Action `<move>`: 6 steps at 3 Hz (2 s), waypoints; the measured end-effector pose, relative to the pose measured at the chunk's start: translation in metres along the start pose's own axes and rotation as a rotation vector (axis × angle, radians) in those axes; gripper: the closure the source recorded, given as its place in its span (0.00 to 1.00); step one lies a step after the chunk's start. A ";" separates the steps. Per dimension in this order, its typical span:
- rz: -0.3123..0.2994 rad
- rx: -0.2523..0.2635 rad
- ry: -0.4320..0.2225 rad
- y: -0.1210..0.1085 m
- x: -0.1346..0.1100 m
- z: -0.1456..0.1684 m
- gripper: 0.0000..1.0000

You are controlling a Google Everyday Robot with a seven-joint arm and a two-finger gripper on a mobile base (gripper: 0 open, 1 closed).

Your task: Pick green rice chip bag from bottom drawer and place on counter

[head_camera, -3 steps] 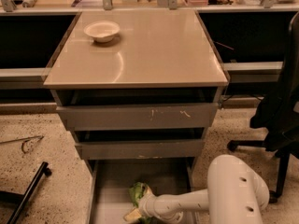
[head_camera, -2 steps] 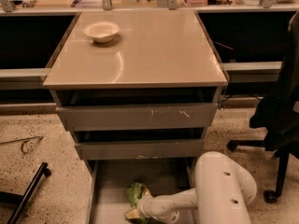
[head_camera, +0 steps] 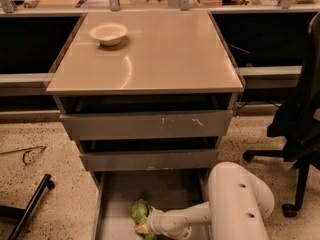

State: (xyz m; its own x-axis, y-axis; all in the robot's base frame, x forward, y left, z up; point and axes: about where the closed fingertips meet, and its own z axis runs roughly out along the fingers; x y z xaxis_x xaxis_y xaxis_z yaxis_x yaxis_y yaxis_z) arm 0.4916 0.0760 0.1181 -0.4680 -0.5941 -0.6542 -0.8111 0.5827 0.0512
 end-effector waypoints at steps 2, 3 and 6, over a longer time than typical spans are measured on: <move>-0.017 -0.069 -0.181 -0.032 -0.072 -0.065 1.00; -0.022 -0.082 -0.291 -0.055 -0.122 -0.131 1.00; -0.046 -0.078 -0.365 -0.065 -0.168 -0.201 1.00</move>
Offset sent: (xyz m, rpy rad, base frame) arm 0.0533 -0.0567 0.2199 0.4327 -0.0922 0.1133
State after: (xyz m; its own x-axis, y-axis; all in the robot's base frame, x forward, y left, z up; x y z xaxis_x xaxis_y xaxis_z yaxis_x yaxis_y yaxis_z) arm 0.5528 0.0266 0.3760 -0.2862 -0.3736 -0.8823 -0.8593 0.5075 0.0638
